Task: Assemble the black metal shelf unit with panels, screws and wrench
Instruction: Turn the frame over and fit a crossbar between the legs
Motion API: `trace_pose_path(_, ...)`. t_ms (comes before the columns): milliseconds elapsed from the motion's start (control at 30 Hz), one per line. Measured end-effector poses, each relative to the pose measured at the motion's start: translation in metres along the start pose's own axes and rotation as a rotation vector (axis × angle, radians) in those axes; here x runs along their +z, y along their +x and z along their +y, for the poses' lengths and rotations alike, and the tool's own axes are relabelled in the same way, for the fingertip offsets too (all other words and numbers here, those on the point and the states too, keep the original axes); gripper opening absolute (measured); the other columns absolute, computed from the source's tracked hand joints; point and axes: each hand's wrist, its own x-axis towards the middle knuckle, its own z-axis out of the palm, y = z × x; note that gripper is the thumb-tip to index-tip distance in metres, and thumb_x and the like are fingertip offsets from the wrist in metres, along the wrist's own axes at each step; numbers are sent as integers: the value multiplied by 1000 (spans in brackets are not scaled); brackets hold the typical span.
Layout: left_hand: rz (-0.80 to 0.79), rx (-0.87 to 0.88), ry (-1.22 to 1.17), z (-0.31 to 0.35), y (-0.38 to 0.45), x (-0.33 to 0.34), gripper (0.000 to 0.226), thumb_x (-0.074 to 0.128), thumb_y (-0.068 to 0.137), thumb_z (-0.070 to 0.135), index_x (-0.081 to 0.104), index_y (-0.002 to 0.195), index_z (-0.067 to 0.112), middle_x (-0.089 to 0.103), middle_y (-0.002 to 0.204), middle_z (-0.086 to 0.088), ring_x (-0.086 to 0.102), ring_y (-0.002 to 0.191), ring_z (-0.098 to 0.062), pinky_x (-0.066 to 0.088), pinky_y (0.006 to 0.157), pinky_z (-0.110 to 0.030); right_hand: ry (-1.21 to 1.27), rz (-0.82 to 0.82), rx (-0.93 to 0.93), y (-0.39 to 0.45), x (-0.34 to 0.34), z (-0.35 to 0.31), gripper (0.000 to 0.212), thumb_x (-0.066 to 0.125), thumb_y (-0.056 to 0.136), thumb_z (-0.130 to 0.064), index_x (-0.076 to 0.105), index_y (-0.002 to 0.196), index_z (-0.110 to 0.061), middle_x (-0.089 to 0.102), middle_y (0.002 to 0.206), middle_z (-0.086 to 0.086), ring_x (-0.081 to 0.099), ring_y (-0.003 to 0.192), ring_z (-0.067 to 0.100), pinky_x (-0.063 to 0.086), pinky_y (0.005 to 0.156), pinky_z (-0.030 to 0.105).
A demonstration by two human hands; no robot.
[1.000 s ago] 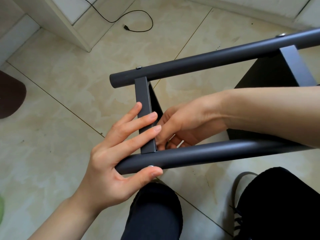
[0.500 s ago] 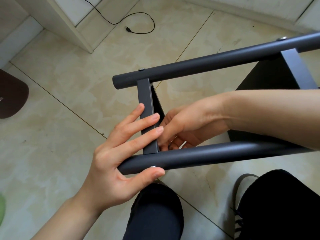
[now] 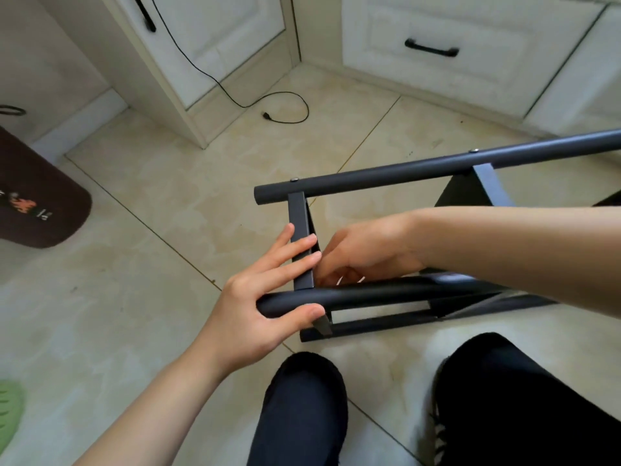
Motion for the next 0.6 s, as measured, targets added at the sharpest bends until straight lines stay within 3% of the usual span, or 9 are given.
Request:
trace_pose_path(167,55,-124,-35,5,-8,1,66,85,77,30,57,136,42,44,149,32,37,143,4,33,117,-21,-482,238,4,-29,11,-8,30,52,99,-36,74,95,-17,75,82,-2,69,82,11,50,83,28)
trace_pose_path(267,251,-286,-246,10,-21,14,84,86,67,38,49,140,52,55,142,26,51,132,3,45,110,-27,-600,294,-15,-48,21,-2,41,44,102,-41,74,96,-13,74,82,-1,69,75,12,49,75,24)
trace_pose_path(400,421,-368,-477,10,-29,39,89,85,63,37,46,142,43,64,131,22,60,123,-2,51,94,-18,-781,463,-11,-64,29,14,41,46,98,-52,67,94,-16,68,82,4,65,74,24,53,66,34)
trace_pose_path(467,459,-389,-581,8,-29,46,83,84,59,36,51,135,40,68,126,15,65,115,0,51,84,-11,-837,579,8,-68,32,23,47,43,95,-62,63,89,-20,62,77,1,60,69,21,45,56,31)
trace_pose_path(600,419,-410,-650,-3,-26,56,87,92,65,26,48,139,34,64,135,2,66,116,-5,52,84,-13,-811,672,-7,-68,31,42,53,37,90,-73,58,83,-25,59,75,-5,55,70,17,40,73,37)
